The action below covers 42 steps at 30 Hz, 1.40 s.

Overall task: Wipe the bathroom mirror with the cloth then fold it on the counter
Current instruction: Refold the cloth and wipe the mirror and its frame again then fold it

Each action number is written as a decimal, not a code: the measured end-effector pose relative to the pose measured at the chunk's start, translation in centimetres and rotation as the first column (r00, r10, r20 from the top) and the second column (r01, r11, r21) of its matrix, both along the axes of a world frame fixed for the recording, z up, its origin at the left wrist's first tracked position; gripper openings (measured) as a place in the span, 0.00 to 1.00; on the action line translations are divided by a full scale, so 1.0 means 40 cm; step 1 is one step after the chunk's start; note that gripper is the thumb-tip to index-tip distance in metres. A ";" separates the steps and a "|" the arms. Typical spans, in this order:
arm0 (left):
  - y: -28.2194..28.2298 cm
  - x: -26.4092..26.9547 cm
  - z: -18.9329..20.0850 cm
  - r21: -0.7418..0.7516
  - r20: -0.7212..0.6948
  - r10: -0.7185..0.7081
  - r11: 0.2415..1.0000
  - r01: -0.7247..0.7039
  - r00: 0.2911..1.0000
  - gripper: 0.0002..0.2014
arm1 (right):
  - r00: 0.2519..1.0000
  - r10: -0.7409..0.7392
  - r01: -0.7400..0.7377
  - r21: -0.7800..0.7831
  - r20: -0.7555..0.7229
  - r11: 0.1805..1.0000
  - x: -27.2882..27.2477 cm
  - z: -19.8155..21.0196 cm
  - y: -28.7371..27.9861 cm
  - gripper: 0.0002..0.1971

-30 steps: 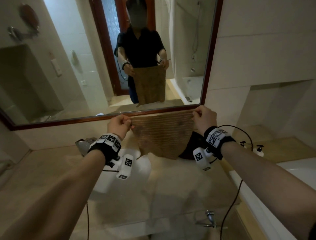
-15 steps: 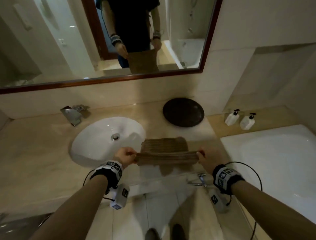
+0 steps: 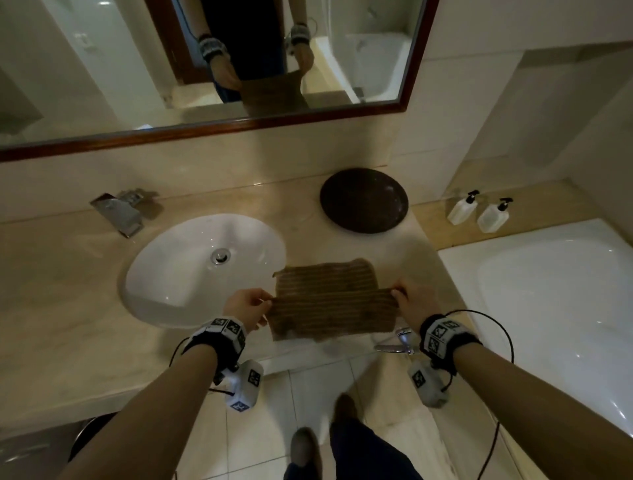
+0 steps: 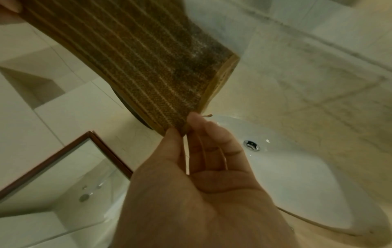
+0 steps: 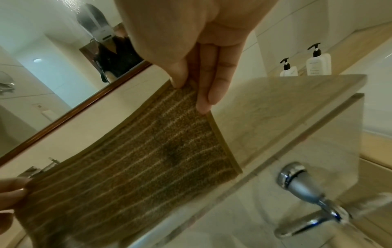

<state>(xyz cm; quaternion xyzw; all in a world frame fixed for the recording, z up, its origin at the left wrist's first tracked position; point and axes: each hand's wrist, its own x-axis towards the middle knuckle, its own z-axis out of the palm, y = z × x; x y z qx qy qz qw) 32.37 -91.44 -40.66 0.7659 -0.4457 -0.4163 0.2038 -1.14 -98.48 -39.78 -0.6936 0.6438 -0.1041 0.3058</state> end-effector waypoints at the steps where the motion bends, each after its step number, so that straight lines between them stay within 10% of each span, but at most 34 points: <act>1: -0.013 0.004 -0.003 -0.018 0.009 0.009 1.000 -0.008 1.000 0.05 | 1.000 0.009 -0.009 0.001 -0.010 1.000 0.004 -0.003 -0.021 0.08; 16: -0.186 -0.001 -0.093 0.019 0.062 0.220 0.975 -0.221 0.974 0.04 | 0.984 0.151 -0.163 0.129 0.095 0.978 0.044 -0.131 -0.317 0.04; 28: -0.269 0.029 -0.169 -0.003 0.102 0.304 0.952 -0.306 0.947 0.06 | 1.000 -0.007 0.003 0.118 0.030 0.993 0.094 -0.202 -0.353 0.10; 34: -0.367 -0.053 -0.122 -0.086 0.259 -0.119 0.986 0.146 0.959 0.07 | 0.993 -0.060 0.081 0.217 -0.101 0.973 0.076 -0.202 -0.282 0.06; 42: -0.509 -0.343 -0.125 -0.015 0.213 -0.606 0.783 0.622 0.767 0.13 | 0.955 -0.209 0.260 0.259 -0.210 0.930 0.069 -0.207 -0.148 0.14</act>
